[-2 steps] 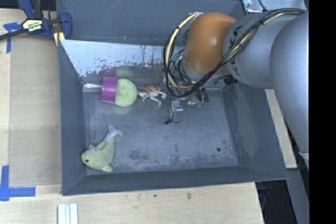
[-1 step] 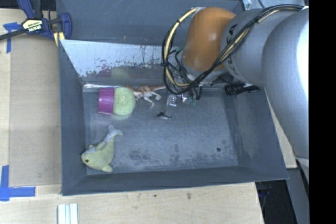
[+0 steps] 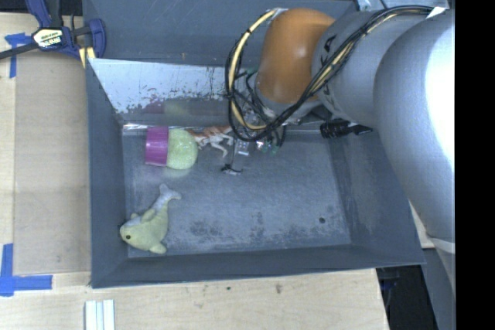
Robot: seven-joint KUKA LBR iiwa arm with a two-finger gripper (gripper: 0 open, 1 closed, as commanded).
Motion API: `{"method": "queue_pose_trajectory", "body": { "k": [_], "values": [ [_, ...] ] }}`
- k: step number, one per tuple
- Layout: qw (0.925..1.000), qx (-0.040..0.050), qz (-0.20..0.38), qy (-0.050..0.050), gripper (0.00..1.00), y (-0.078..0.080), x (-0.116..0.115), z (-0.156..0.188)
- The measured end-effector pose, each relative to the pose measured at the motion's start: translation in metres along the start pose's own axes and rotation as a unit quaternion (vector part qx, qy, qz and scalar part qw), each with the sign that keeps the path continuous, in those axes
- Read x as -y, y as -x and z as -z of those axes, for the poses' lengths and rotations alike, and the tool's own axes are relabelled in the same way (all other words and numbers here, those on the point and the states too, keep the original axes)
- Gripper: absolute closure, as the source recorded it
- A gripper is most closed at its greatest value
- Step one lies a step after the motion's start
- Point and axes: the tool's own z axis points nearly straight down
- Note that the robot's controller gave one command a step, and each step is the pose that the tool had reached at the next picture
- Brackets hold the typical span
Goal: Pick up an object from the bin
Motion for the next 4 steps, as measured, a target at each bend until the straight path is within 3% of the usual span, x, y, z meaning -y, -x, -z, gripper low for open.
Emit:
{"method": "queue_pose_trajectory", "body": {
  "k": [1,2,4],
  "values": [
    [0.9847,0.0018,0.174,0.001,0.0,-0.009,-0.054,-0.027],
    [0.9913,0.0013,0.132,0.001,1.0,-0.019,-0.074,-0.027],
    [0.9913,0.0013,0.132,0.001,1.0,-0.019,-0.074,-0.026]
  ]
}}
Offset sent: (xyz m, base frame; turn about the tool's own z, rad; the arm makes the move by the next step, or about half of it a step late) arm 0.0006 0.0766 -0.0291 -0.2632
